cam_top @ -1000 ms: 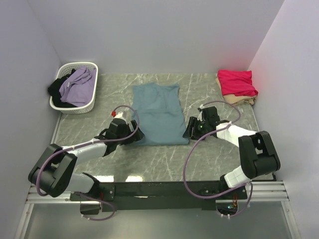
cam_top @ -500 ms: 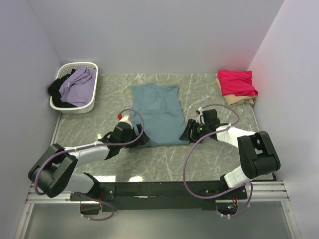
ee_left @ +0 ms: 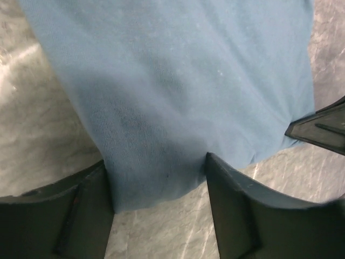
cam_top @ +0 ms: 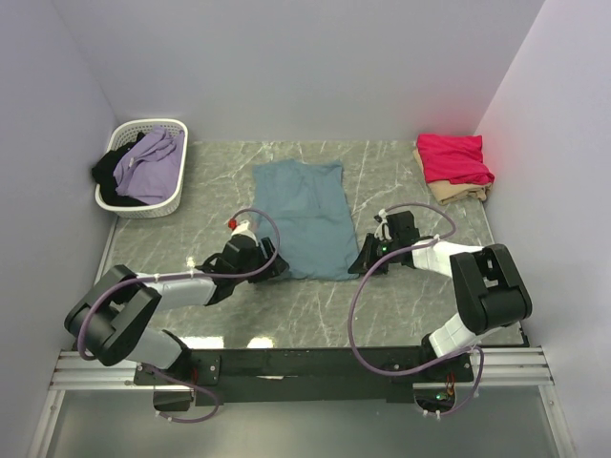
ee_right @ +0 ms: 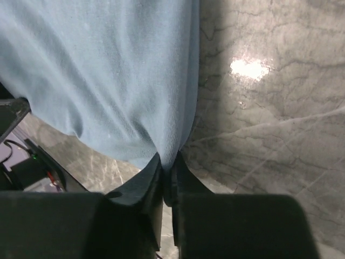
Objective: Fold and stack the t-shirts
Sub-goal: Fold the tshirt
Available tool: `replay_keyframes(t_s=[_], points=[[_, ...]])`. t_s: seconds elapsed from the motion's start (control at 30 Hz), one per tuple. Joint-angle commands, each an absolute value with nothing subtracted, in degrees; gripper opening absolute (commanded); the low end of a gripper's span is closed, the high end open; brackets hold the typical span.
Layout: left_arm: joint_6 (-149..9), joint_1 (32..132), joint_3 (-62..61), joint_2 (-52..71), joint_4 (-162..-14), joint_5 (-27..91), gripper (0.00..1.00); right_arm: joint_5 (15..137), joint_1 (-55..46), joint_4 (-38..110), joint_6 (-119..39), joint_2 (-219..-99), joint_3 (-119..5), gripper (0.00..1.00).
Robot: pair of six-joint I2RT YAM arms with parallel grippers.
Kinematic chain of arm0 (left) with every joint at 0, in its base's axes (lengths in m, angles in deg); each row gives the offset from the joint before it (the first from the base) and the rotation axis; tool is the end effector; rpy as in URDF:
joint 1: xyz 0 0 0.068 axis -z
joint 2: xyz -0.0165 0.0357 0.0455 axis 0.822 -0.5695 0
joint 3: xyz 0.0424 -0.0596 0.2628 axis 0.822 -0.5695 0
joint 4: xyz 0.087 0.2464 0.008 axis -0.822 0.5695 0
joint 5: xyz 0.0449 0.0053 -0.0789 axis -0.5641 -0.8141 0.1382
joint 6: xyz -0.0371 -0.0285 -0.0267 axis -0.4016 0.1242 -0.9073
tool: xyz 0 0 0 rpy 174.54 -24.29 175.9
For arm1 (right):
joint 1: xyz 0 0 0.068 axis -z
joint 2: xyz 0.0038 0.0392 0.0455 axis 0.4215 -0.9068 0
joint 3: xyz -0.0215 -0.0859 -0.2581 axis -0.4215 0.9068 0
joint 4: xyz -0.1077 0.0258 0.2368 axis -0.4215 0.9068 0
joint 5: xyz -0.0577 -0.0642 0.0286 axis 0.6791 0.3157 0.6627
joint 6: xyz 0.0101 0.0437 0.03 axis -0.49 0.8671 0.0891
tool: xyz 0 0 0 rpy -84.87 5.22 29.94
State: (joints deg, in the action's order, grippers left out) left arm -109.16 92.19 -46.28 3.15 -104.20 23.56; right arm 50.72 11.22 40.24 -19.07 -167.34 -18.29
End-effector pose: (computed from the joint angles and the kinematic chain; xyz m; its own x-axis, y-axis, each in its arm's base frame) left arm 0.2062 -0.1548 0.1424 -0.7679 -0.3850 -0.5119 0.0144 0.7887 -0.6147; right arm 0.2572 0.0825 0.1310 -0.9500 0.1745 -0.2590 -0.0381 0.7585 0.6506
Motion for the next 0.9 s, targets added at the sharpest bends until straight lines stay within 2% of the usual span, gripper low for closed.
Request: replay_keyframes(t_s=[0.0,0.03,0.2,0.37,0.43,0.47,0.53,0.57,0.6,0.67,0.8,0.83,0.87], points=[[-109.6,93.9,-47.5,2.2,-92.7,23.9,0.53,51.1,11.3,41.5,-21.0,-167.2,-20.2,0.04],[-109.6,94.1,-47.1,3.2,-90.4,22.2,0.49,51.3,11.2,42.2,-21.2,-166.7,-20.4,0.00],[-108.6,95.1,-45.8,6.8,-82.1,19.0,0.24,52.8,11.3,43.8,-22.1,-164.3,-20.7,0.00],[-107.9,95.4,-46.0,11.4,-76.4,17.0,0.24,53.9,11.3,45.5,-22.9,-161.9,-20.7,0.00],[-107.5,95.4,-45.9,12.3,-75.7,17.0,0.35,54.2,11.3,45.8,-23.0,-161.4,-20.7,0.00],[-107.4,95.4,-45.8,12.4,-75.2,17.0,0.53,54.0,11.3,45.7,-23.0,-161.2,-20.4,0.00],[-107.2,95.4,-45.5,12.7,-75.2,17.2,0.62,53.4,11.3,45.5,-23.0,-161.3,-20.3,0.00],[-107.2,95.4,-45.5,12.8,-75.5,17.7,0.73,53.1,11.2,45.4,-23.0,-161.4,-20.3,0.00],[-107.3,95.4,-45.5,12.9,-75.2,17.6,0.77,52.8,11.3,45.4,-23.0,-161.4,-20.2,0.00],[-107.4,95.5,-45.6,12.9,-74.8,17.3,0.80,52.8,11.3,45.2,-23.0,-161.4,-20.0,0.00],[-107.4,95.6,-46.9,13.1,-76.1,18.9,0.77,52.5,11.3,45.6,-23.5,-161.6,-20.0,0.00],[-107.4,95.5,-47.6,13.0,-77.7,19.7,0.75,52.4,11.2,45.6,-23.5,-161.7,-20.0,0.00],[-107.5,95.5,-48.0,12.8,-78.7,20.5,0.66,52.2,11.2,45.7,-23.6,-161.7,-20.0,0.00]])
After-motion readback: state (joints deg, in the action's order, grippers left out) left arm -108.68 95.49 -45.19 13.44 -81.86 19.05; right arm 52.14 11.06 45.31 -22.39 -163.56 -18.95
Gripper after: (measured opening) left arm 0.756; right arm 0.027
